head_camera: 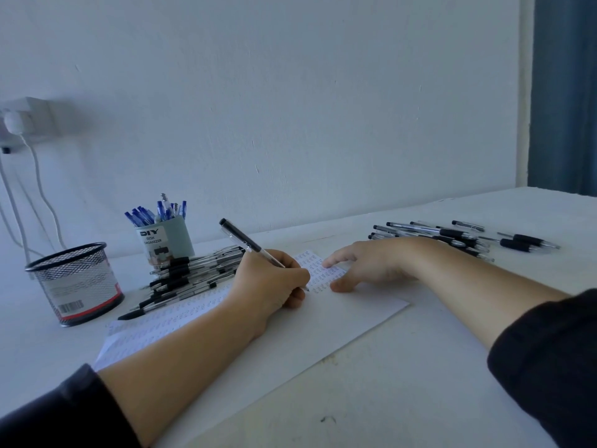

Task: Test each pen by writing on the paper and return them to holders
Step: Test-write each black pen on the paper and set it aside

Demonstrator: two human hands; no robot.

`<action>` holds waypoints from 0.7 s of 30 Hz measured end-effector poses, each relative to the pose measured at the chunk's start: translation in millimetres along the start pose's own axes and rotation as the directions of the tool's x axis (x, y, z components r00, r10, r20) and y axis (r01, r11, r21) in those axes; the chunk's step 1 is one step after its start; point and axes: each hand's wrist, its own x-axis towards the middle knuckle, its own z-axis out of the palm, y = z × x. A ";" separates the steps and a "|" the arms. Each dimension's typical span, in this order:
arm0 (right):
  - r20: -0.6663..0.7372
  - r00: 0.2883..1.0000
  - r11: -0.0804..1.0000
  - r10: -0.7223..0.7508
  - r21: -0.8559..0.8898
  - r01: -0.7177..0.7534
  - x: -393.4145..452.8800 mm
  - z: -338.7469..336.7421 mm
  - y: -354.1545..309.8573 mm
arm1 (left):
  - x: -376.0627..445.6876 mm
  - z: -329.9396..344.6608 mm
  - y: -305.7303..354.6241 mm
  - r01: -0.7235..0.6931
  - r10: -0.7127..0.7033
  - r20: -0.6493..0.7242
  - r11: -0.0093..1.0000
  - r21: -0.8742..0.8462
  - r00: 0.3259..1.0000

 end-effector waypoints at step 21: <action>-0.007 1.000 1.000 0.001 -0.001 -0.001 -0.3 0.8 -1.4 | -2.2 1.1 0.9 -0.018 0.017 0.006 0.999 0.045 1.000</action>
